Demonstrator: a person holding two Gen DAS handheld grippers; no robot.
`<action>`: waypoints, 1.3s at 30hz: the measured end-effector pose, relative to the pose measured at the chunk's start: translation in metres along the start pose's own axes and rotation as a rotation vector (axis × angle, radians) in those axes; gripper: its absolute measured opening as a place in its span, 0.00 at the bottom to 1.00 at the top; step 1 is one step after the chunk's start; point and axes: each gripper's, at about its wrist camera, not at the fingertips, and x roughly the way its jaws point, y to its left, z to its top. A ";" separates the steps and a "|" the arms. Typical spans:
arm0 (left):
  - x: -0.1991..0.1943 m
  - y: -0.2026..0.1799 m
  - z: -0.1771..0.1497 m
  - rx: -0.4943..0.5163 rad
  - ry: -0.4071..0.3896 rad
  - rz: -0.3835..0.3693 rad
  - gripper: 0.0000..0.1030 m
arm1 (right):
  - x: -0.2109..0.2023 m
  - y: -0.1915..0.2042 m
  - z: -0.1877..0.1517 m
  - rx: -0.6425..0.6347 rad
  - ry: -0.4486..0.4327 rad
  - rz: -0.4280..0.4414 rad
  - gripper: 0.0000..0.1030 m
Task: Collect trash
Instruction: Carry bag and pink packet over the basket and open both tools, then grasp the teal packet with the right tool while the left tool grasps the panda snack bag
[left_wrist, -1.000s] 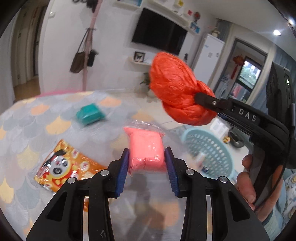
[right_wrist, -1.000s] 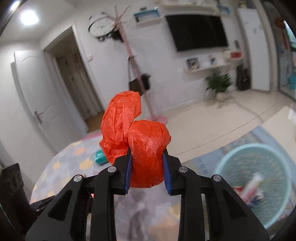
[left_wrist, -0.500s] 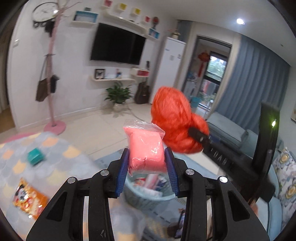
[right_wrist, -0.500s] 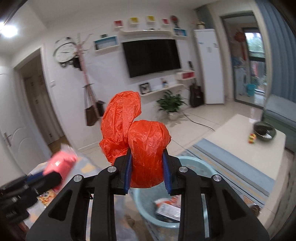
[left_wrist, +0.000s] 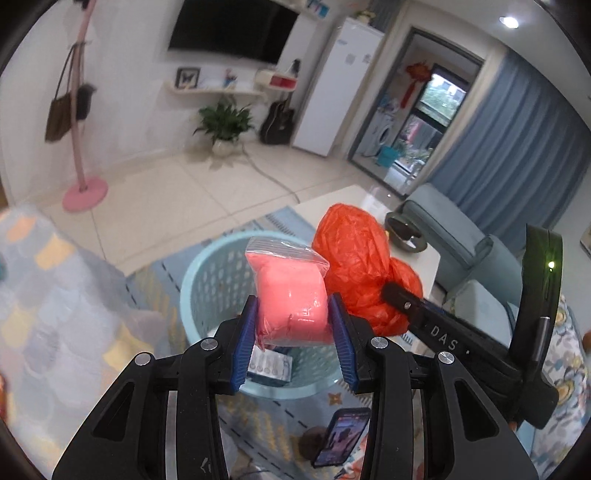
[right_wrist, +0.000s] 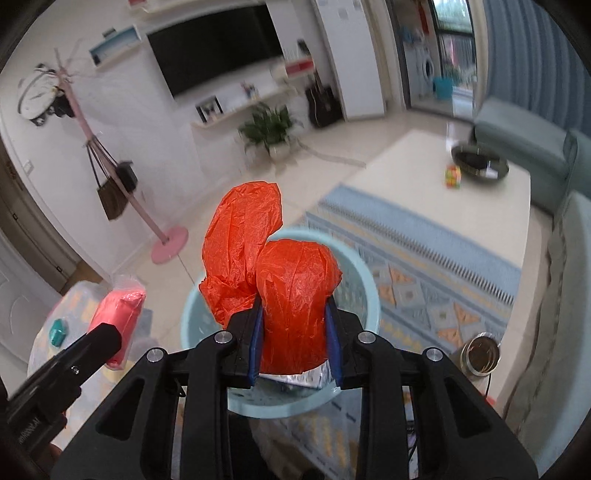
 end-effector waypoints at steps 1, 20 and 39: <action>0.009 0.003 -0.001 -0.023 0.013 -0.002 0.36 | 0.007 0.000 0.000 0.005 0.022 0.001 0.26; 0.004 0.014 -0.006 -0.047 -0.001 -0.039 0.58 | 0.017 0.010 0.004 -0.009 0.058 0.051 0.59; -0.184 0.088 -0.030 -0.164 -0.279 0.183 0.62 | -0.096 0.151 0.002 -0.286 -0.156 0.308 0.68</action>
